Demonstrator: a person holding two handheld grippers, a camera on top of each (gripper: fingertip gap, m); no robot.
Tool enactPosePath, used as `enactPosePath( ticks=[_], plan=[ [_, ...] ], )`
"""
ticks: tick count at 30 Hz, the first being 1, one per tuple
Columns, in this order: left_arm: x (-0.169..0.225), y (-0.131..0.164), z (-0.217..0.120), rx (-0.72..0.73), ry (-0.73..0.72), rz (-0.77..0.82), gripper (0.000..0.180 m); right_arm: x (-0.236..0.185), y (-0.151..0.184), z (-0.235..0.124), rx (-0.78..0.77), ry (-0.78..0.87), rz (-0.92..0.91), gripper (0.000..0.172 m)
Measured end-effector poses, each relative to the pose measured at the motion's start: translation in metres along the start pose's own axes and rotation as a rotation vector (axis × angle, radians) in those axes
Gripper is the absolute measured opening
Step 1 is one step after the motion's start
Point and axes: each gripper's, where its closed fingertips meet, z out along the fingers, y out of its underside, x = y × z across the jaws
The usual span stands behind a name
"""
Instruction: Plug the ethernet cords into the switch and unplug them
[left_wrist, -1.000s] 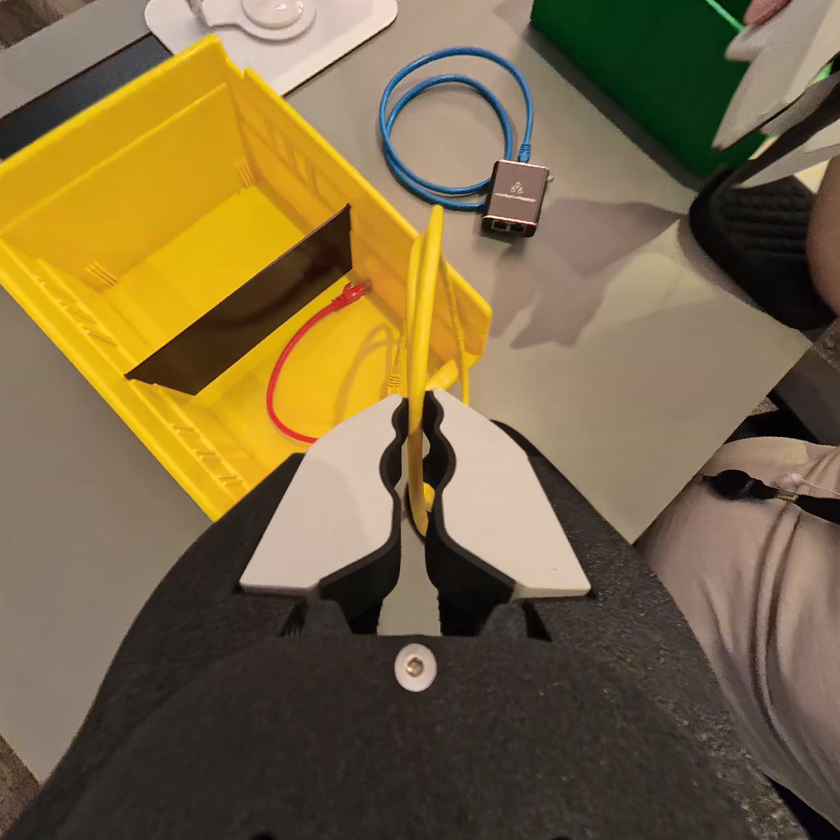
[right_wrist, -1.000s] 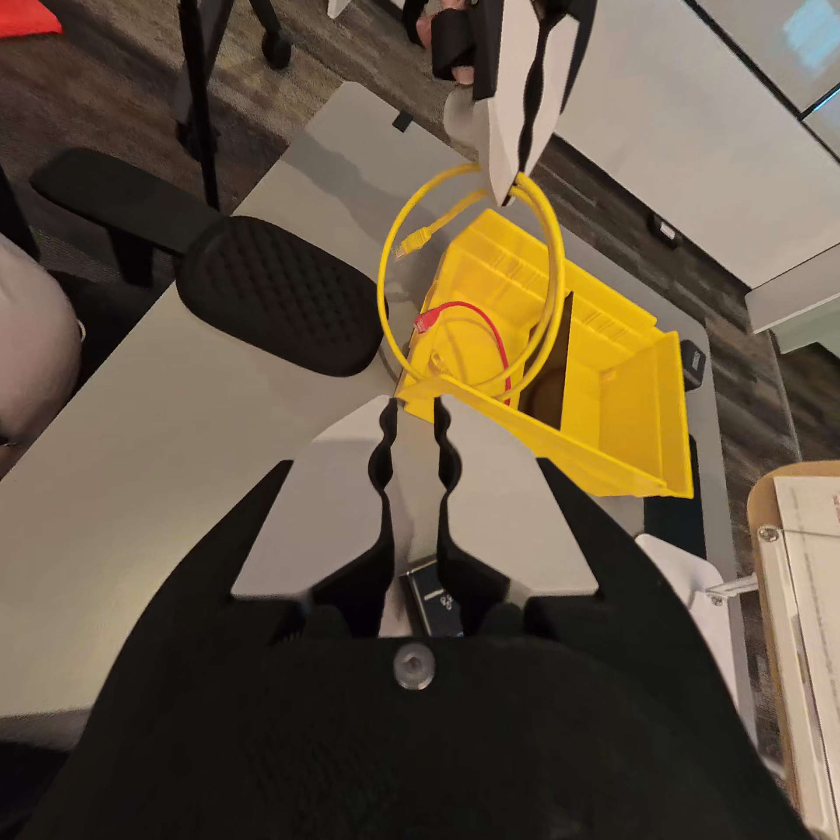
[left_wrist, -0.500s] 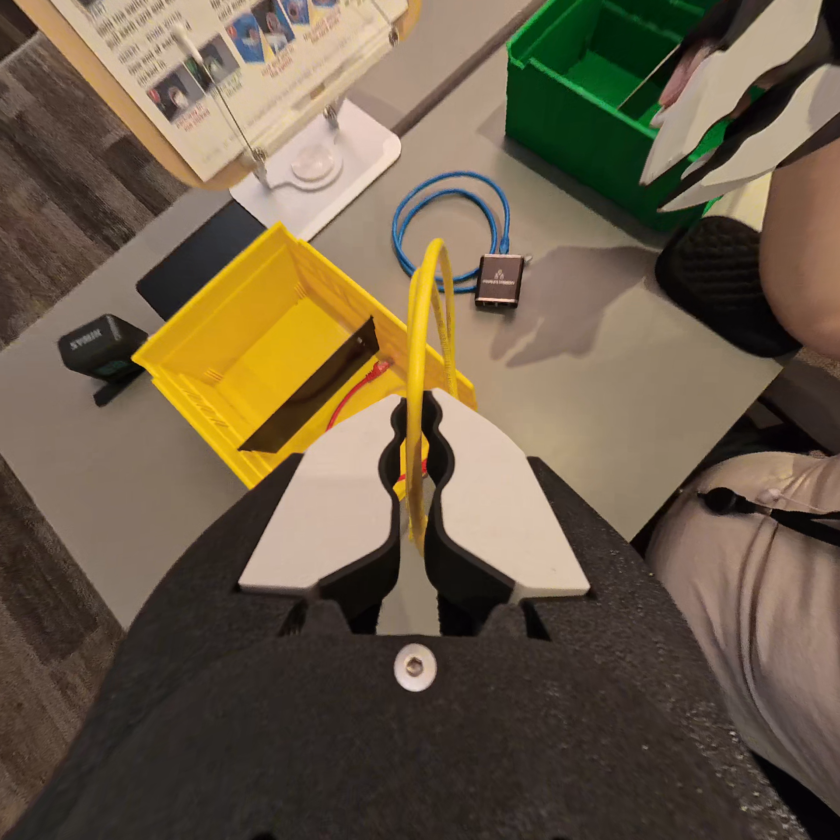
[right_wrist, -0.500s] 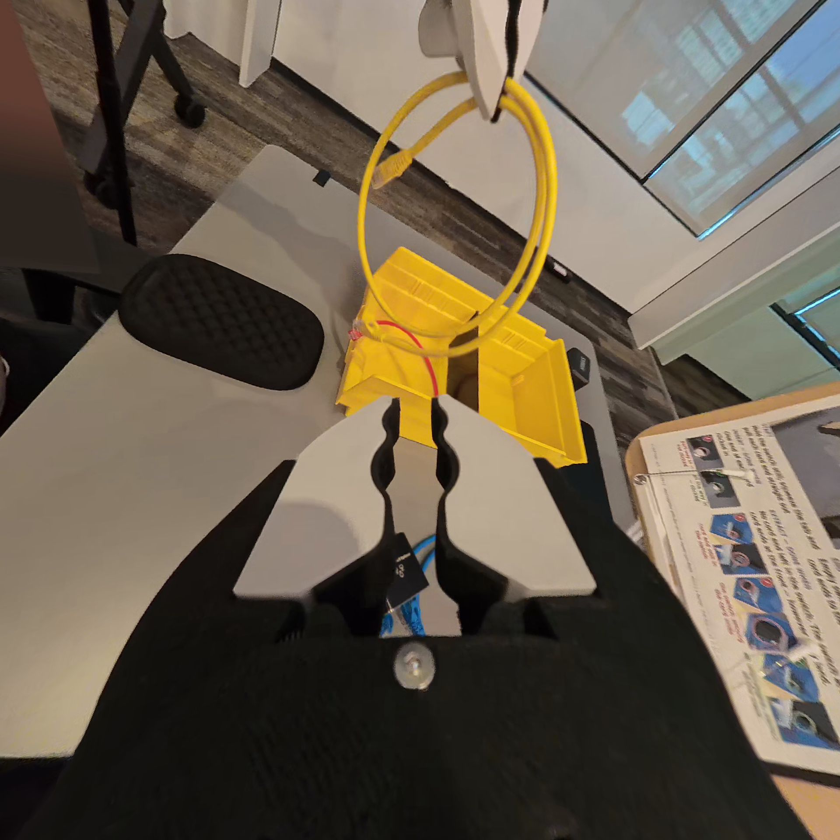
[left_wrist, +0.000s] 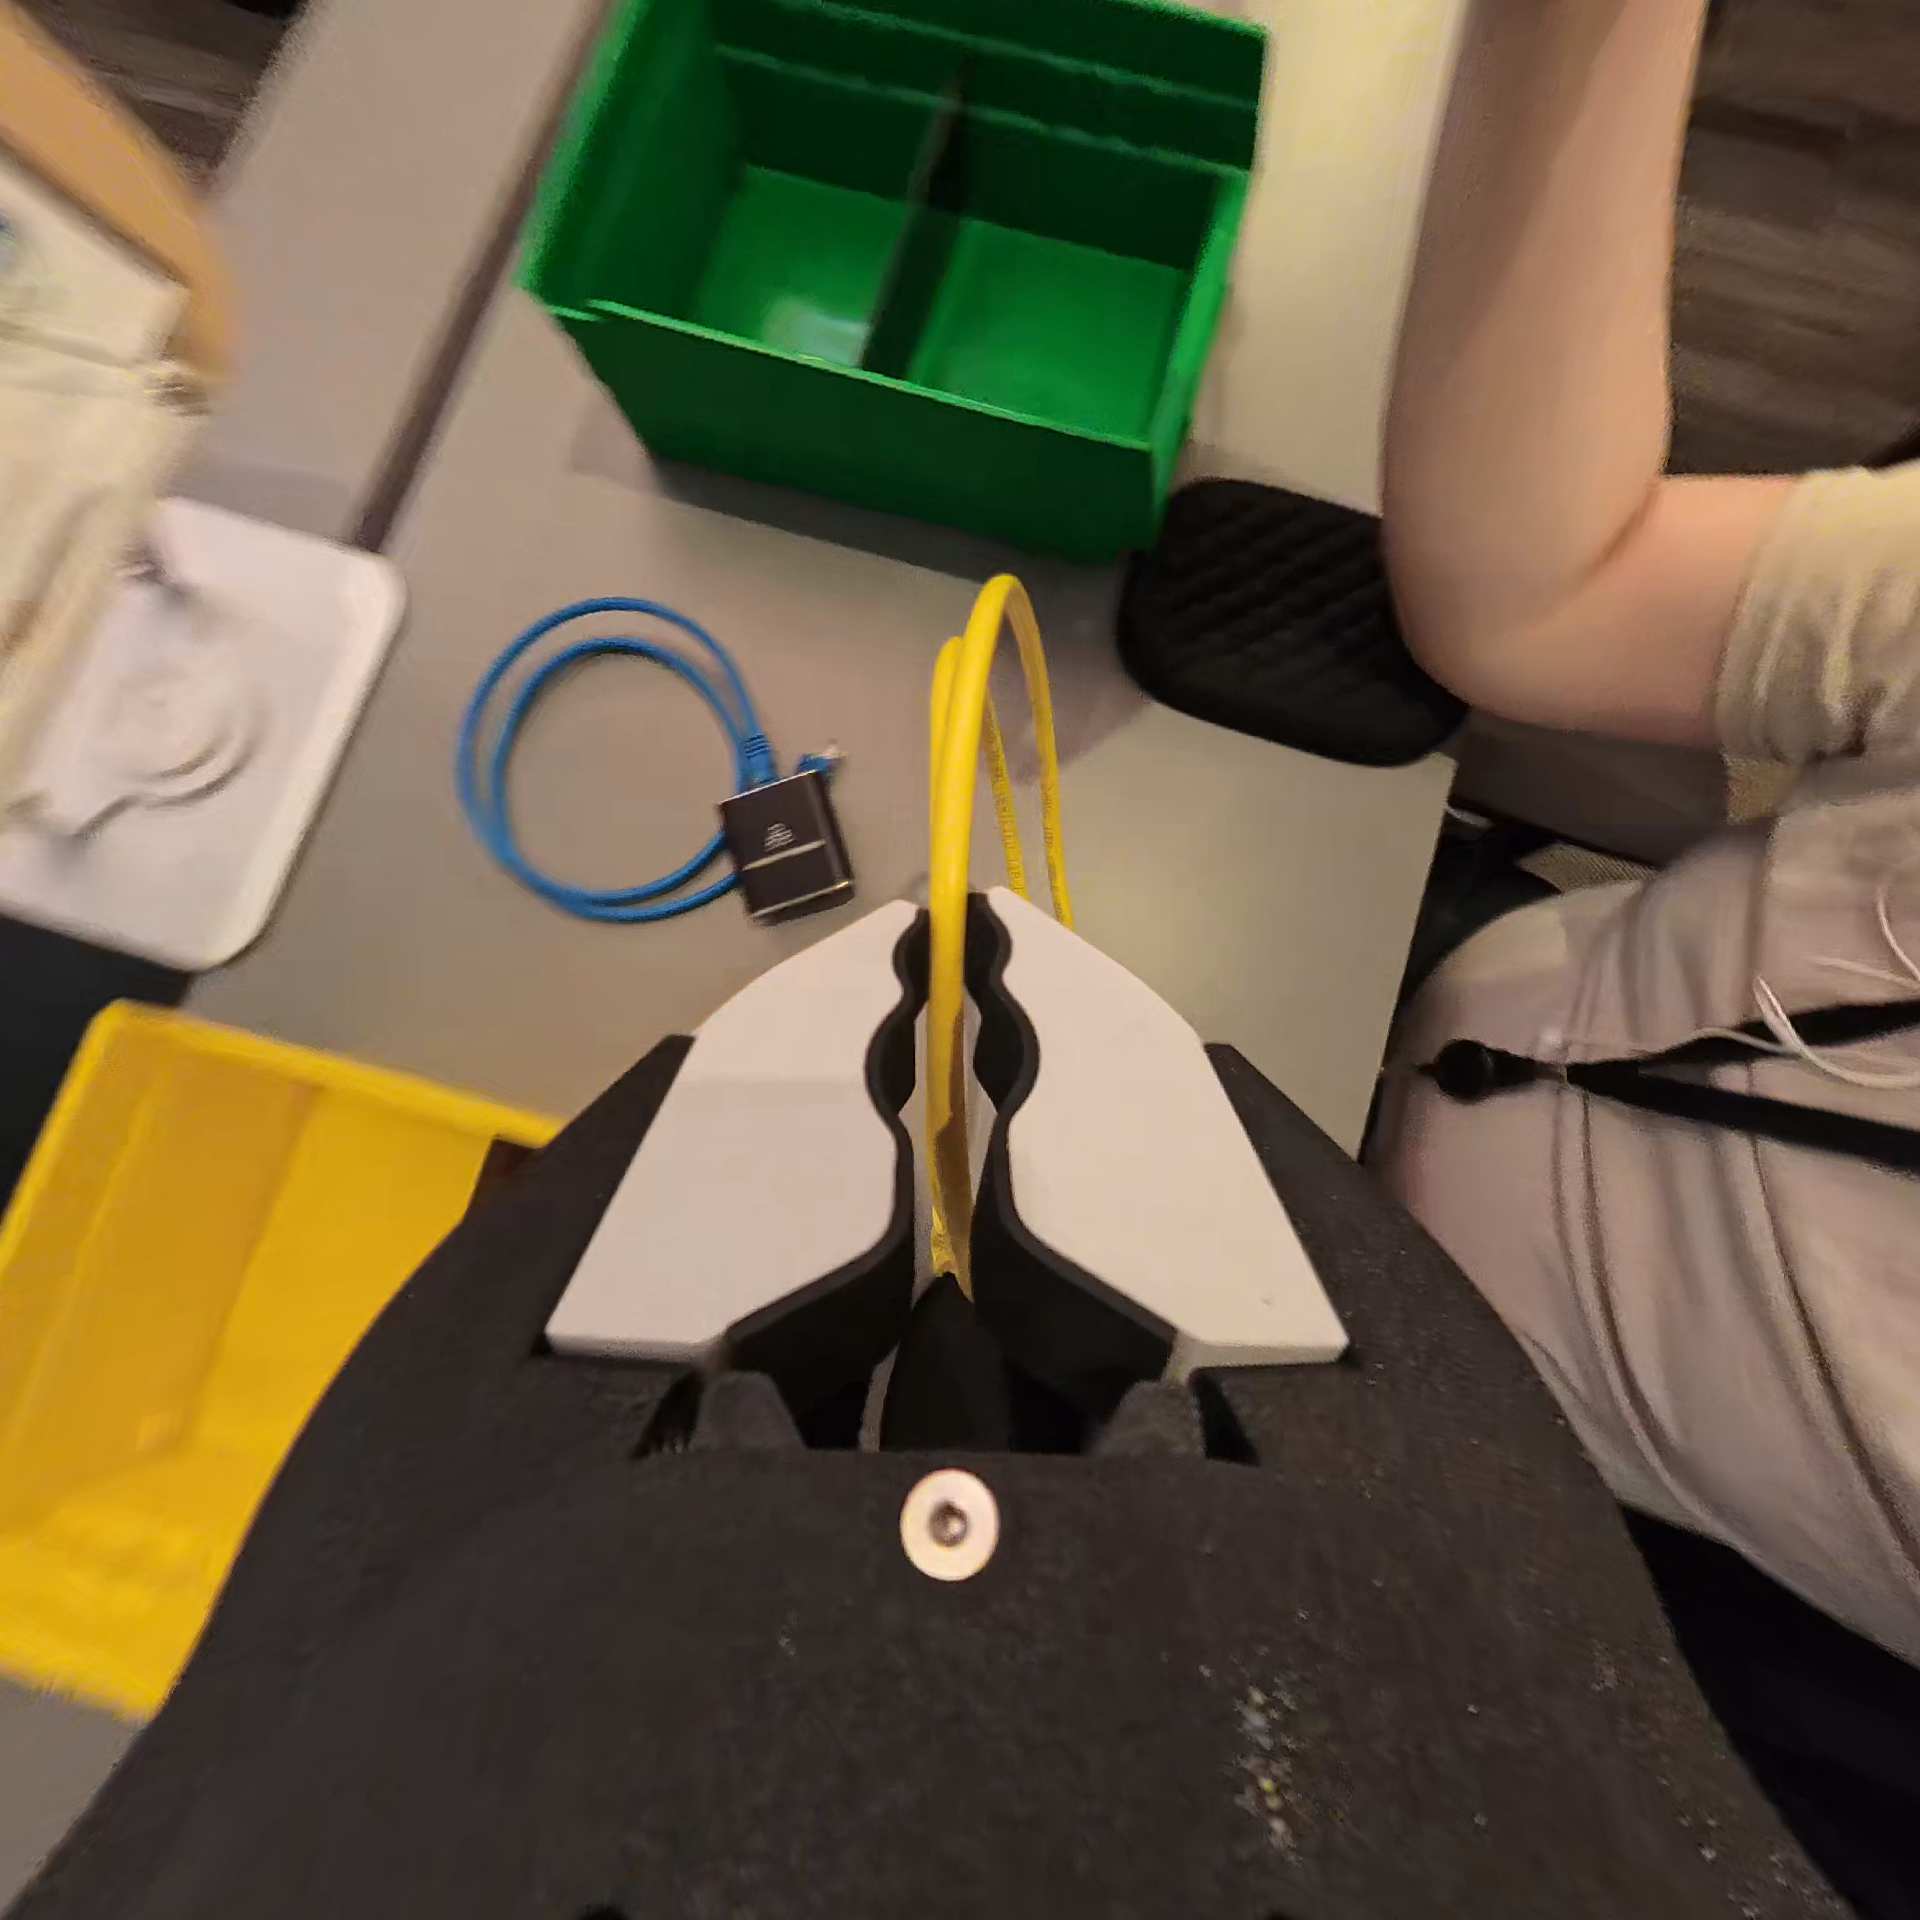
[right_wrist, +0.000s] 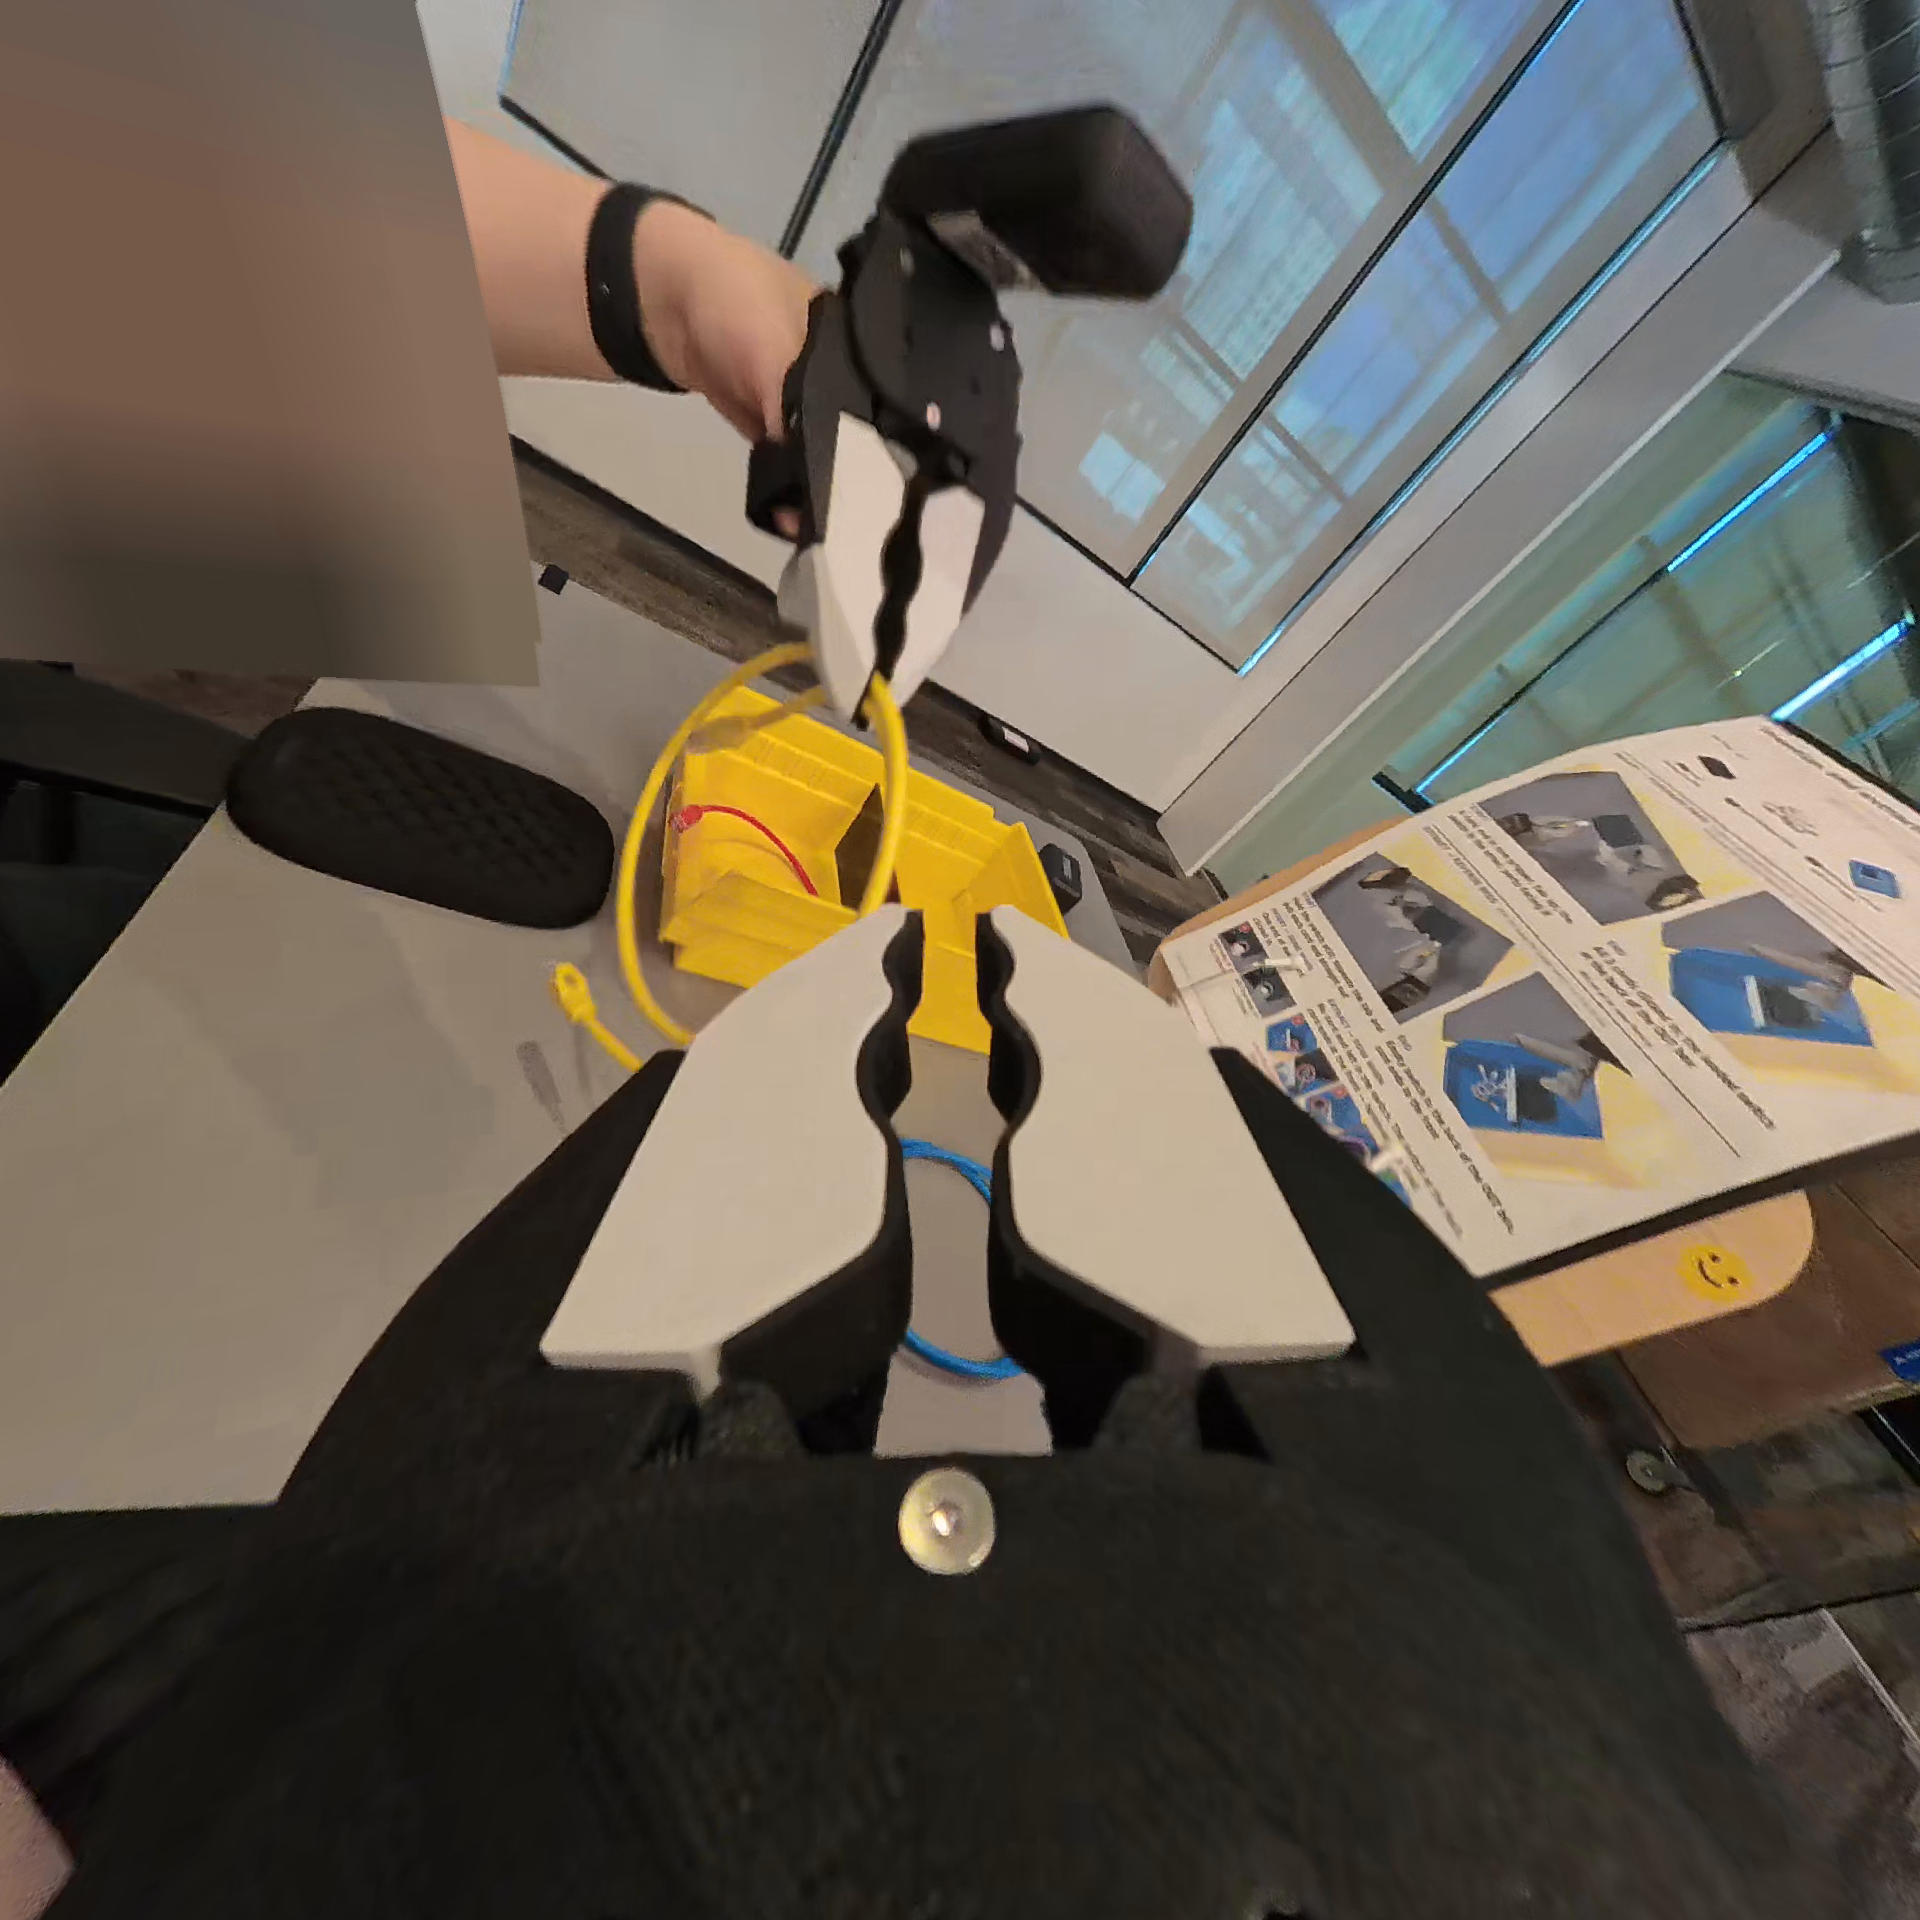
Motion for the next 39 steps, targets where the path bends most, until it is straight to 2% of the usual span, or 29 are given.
enactPosePath(
  ticks=[4,8,11,15,18,19,21,24,26,28,31,33,35,37,39],
  plan=[
    [0.005,-0.002,0.075,-0.100,0.174,0.073,0.005,0.002,0.018,-0.005,-0.091,0.015,-0.008,0.009],
    [-0.027,0.007,0.146,-0.252,0.181,0.206,0.005,-0.002,0.014,-0.004,-0.059,-0.010,-0.022,0.009],
    [-0.045,0.000,0.188,-0.256,0.222,0.157,0.005,-0.001,0.013,-0.007,-0.041,-0.009,-0.030,0.009],
    [-0.056,-0.007,0.223,-0.224,0.304,0.078,0.005,0.005,0.020,-0.013,-0.033,0.003,-0.006,0.008],
    [-0.063,0.006,0.241,-0.258,0.317,0.073,0.006,0.012,0.028,-0.018,-0.030,0.018,0.027,0.008],
    [-0.065,0.010,0.246,-0.263,0.317,0.066,0.008,0.014,0.030,-0.019,-0.031,0.019,0.035,0.008],
    [-0.066,0.014,0.250,-0.263,0.319,0.043,0.025,0.017,0.033,-0.020,-0.032,0.027,0.041,0.008],
    [-0.068,0.012,0.243,-0.221,0.286,0.030,0.029,0.017,0.033,-0.021,-0.023,0.026,0.045,0.009],
    [-0.065,0.007,0.222,-0.165,0.277,0.012,0.030,0.017,0.032,-0.021,-0.020,0.029,0.040,0.009],
    [-0.058,0.000,0.188,-0.076,0.253,0.018,0.030,0.015,0.031,-0.021,-0.015,0.016,0.043,0.008],
    [-0.062,0.004,0.117,0.109,0.044,0.107,0.031,0.013,0.032,-0.016,-0.010,-0.003,0.050,0.008],
    [-0.070,0.033,0.070,0.162,-0.139,0.172,0.035,0.012,0.034,-0.012,-0.018,-0.016,0.057,0.008],
    [-0.074,0.082,0.036,0.113,-0.274,0.230,0.049,0.012,0.037,-0.007,-0.032,-0.029,0.058,0.008],
    [-0.067,0.134,0.019,0.059,-0.303,0.226,0.052,0.011,0.037,0.000,-0.042,-0.045,0.058,0.008],
    [-0.056,0.174,0.015,0.032,-0.283,0.202,0.047,0.008,0.036,0.009,-0.044,-0.068,0.053,0.008]
  ],
)
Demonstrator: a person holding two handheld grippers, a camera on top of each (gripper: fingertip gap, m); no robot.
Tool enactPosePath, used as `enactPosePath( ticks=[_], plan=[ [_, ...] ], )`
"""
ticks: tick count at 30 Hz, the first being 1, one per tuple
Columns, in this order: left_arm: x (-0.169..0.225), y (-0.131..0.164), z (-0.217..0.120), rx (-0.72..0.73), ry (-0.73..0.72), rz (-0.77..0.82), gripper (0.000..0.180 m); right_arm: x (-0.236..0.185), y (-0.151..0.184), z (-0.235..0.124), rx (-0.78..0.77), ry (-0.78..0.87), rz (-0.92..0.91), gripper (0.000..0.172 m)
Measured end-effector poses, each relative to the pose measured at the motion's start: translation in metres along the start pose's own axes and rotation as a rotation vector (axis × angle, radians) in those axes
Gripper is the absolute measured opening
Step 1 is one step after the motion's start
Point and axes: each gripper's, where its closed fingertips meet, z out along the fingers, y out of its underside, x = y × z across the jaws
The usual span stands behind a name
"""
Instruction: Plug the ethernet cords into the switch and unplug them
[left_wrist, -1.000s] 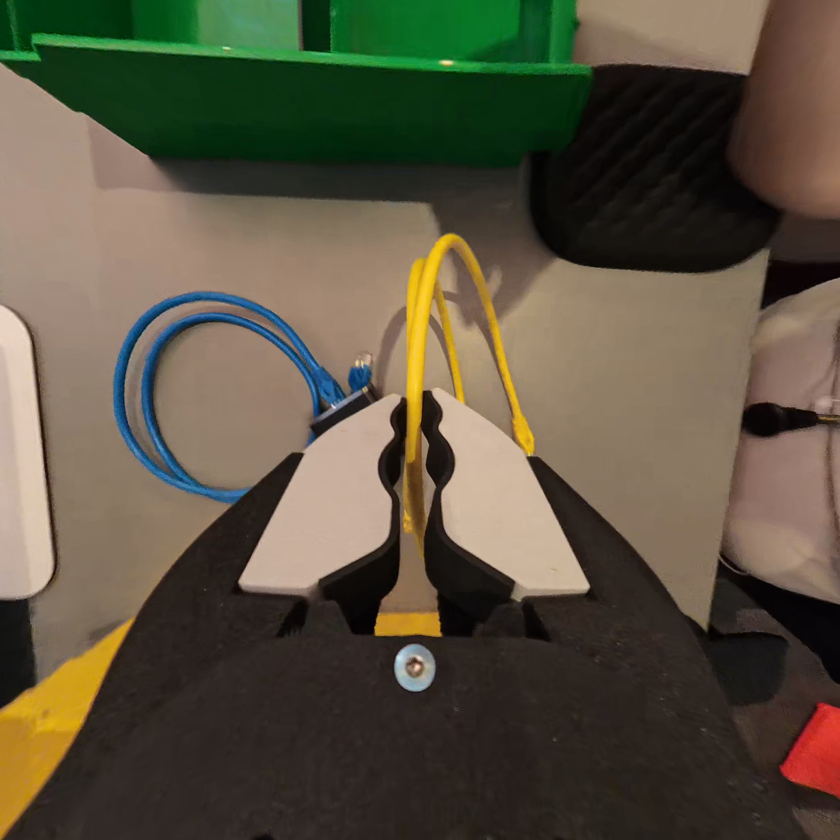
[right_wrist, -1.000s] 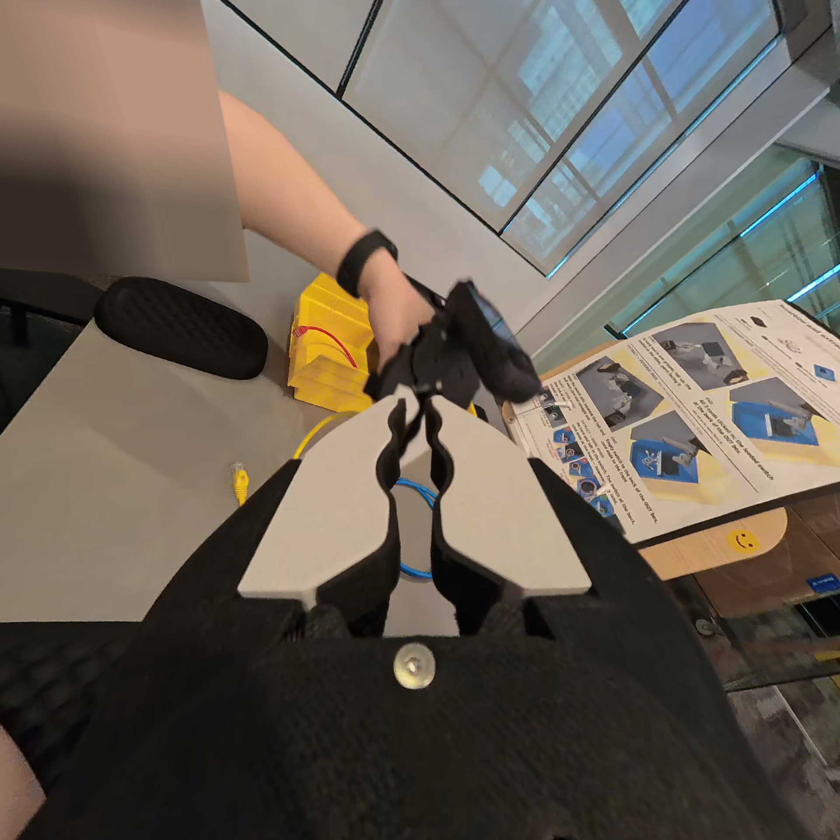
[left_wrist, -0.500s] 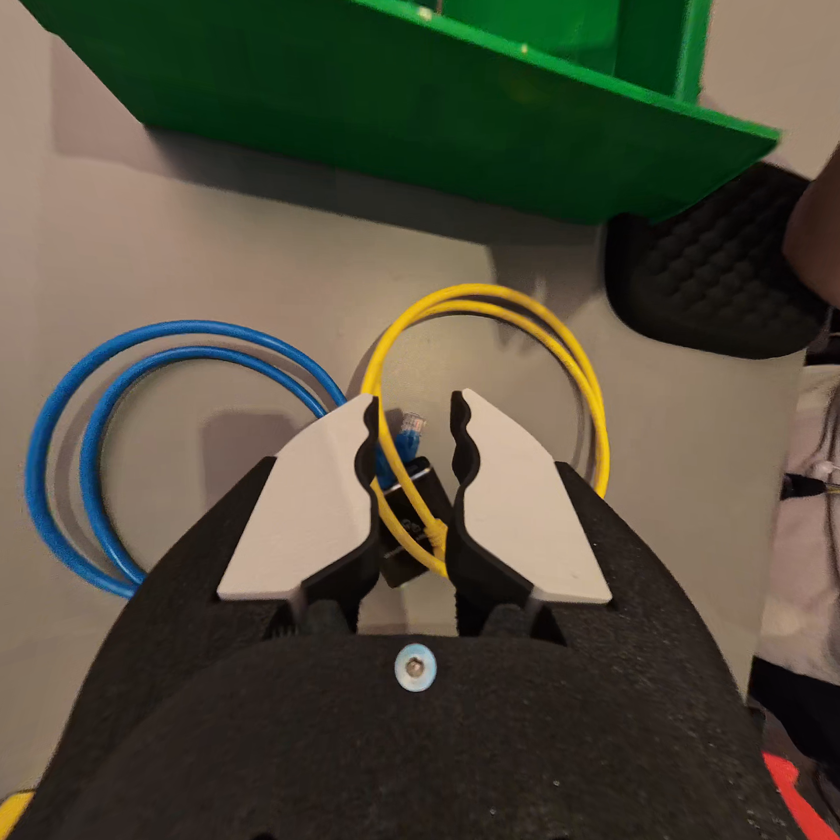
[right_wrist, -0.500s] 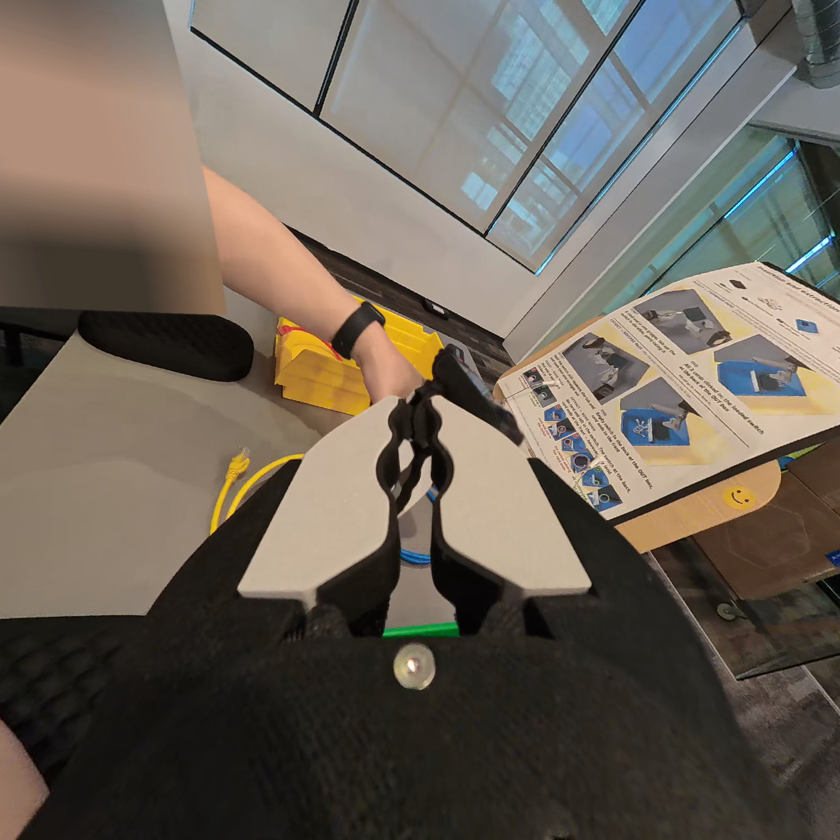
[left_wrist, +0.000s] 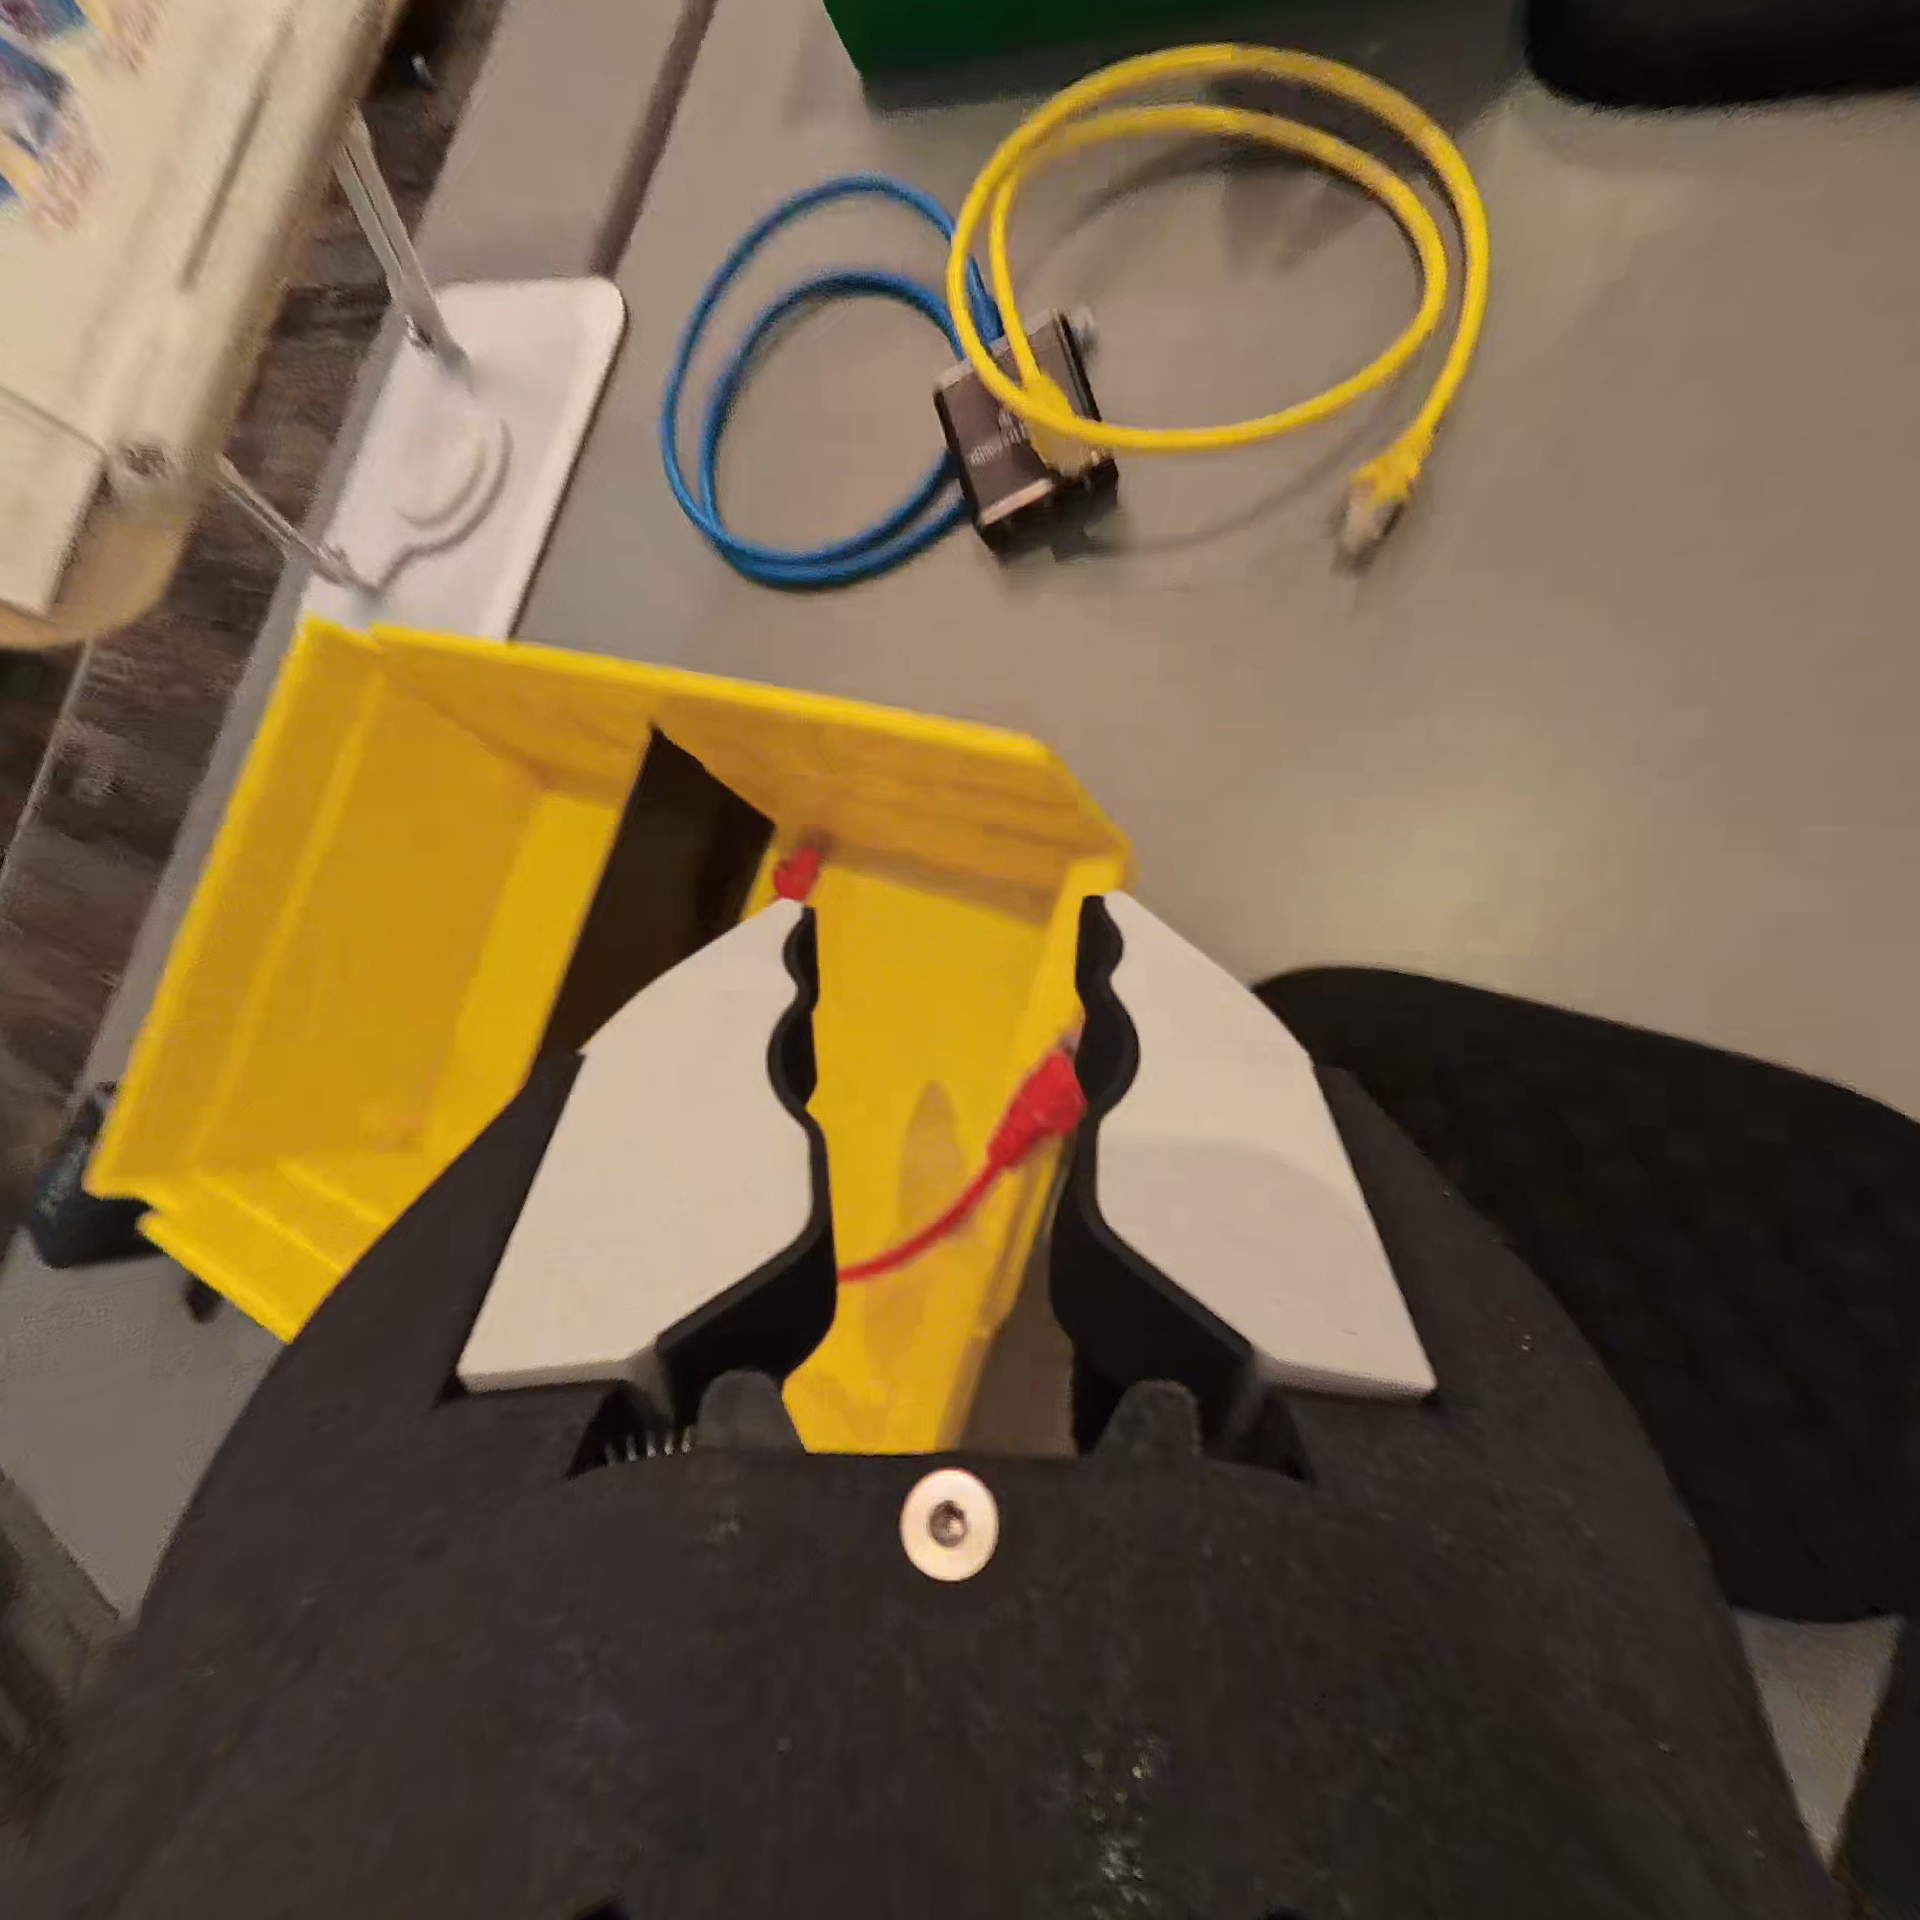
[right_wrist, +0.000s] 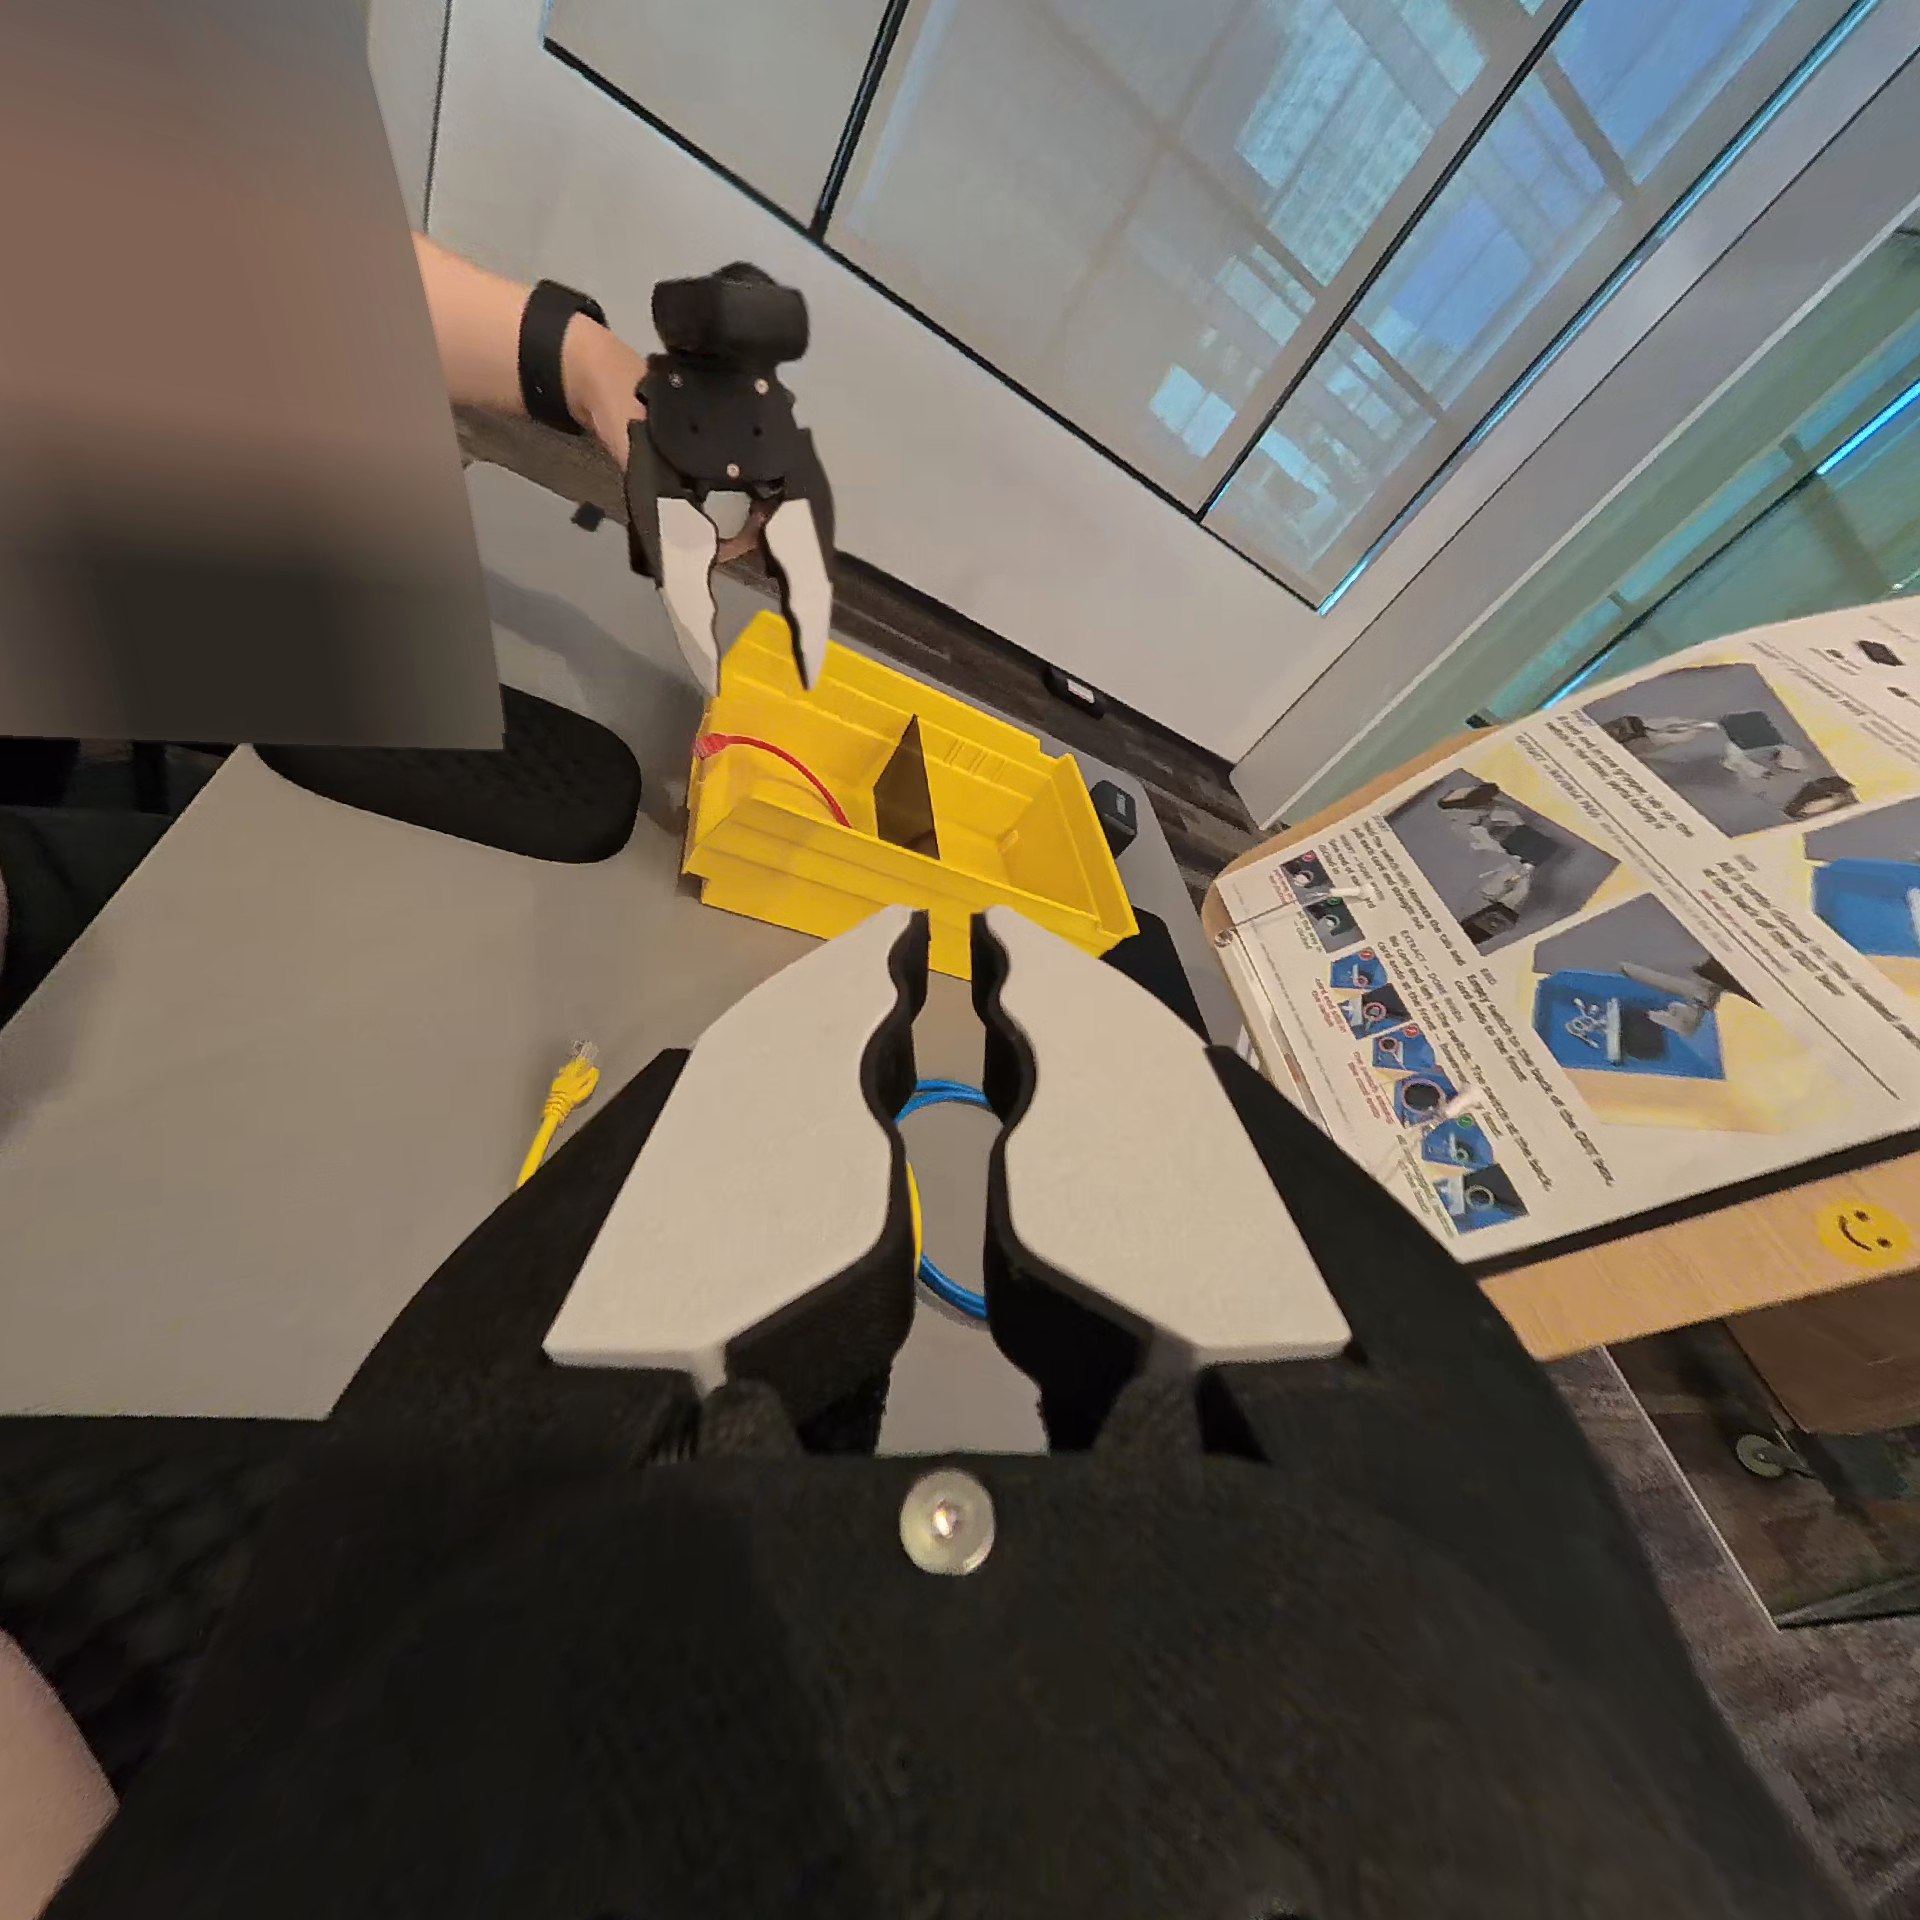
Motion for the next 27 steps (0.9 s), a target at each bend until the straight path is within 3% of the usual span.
enactPosePath(
  ticks=[7,9,11,15,21,27],
  plan=[
    [0.028,0.058,0.022,-0.112,-0.004,-0.001,0.042,-0.009,0.002,0.022,-0.041,-0.057,-0.020,0.008],
    [0.028,0.066,0.030,-0.146,-0.004,-0.036,0.039,-0.008,0.003,0.022,-0.041,-0.054,-0.011,0.008],
    [0.026,0.072,0.033,-0.161,0.001,-0.063,0.022,-0.008,0.004,0.021,-0.045,-0.053,-0.005,0.008],
    [0.024,0.068,0.025,-0.147,0.018,-0.088,0.019,-0.006,0.005,0.018,-0.035,-0.048,-0.002,0.008],
    [-0.023,0.016,-0.034,-0.075,-0.156,-0.092,0.013,0.000,0.006,0.013,-0.011,-0.031,0.007,0.008],
    [-0.056,-0.083,-0.103,-0.051,-0.370,0.001,0.012,0.004,0.010,0.007,-0.009,-0.011,0.025,0.008]
  ],
)
